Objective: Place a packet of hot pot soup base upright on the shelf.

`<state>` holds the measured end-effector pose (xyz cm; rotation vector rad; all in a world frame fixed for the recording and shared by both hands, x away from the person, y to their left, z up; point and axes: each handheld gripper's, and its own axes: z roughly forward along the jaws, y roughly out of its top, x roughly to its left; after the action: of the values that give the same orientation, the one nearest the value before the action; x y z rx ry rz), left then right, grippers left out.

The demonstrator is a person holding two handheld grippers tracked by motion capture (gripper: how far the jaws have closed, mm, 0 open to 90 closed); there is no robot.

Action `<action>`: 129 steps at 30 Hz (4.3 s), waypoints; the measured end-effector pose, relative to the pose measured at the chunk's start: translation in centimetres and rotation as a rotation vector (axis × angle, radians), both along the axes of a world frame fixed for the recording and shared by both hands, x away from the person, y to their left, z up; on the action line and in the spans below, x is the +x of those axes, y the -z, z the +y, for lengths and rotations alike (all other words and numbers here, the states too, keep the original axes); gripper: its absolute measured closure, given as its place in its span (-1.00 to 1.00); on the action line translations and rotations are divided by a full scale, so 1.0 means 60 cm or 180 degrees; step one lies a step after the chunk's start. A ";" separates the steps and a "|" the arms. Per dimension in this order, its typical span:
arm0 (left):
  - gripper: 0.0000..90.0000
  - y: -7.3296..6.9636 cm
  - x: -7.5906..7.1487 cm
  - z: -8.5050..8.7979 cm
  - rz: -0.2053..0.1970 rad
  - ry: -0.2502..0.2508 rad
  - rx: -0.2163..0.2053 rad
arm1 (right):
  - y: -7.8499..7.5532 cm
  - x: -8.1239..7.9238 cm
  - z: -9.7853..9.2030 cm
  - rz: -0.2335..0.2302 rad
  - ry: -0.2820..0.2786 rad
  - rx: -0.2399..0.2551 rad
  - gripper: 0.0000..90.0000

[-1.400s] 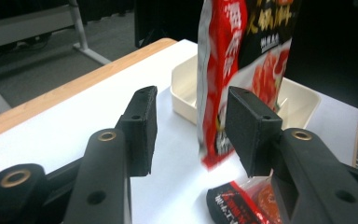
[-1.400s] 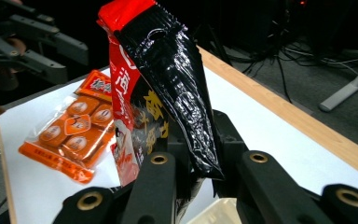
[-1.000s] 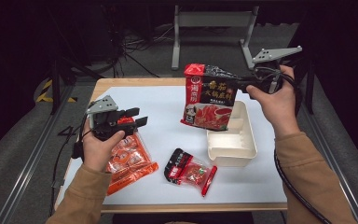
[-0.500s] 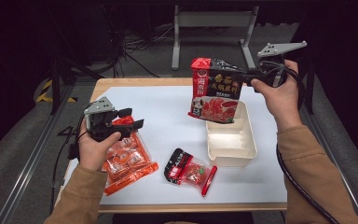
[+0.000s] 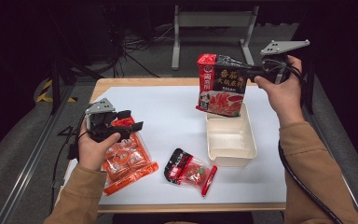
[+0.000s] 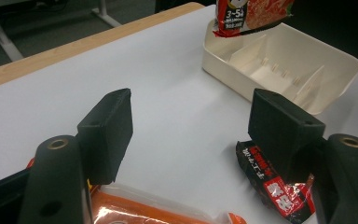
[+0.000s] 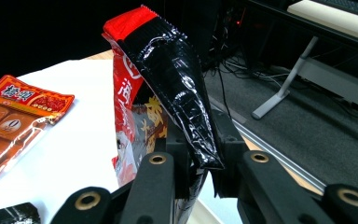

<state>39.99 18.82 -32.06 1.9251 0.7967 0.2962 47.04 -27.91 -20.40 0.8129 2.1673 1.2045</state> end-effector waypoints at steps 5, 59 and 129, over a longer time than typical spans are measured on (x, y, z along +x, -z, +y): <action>-0.30 -0.001 0.000 0.007 0.0004 -0.0006 -0.0023 | 0.004 0.005 -0.006 -0.0067 0.0014 -0.0019 0.77; -0.30 0.003 0.003 0.020 0.0056 -0.0083 -0.0066 | 0.096 0.038 -0.041 0.0037 0.0080 -0.0021 0.73; -0.59 0.024 0.007 0.061 0.0039 -0.0193 -0.0066 | 0.118 -0.027 -0.094 0.0236 0.0468 0.0274 -0.19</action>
<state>40.40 22.47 -33.51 1.8875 0.8643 0.3122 45.39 -33.52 -27.47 1.0496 2.0846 1.2172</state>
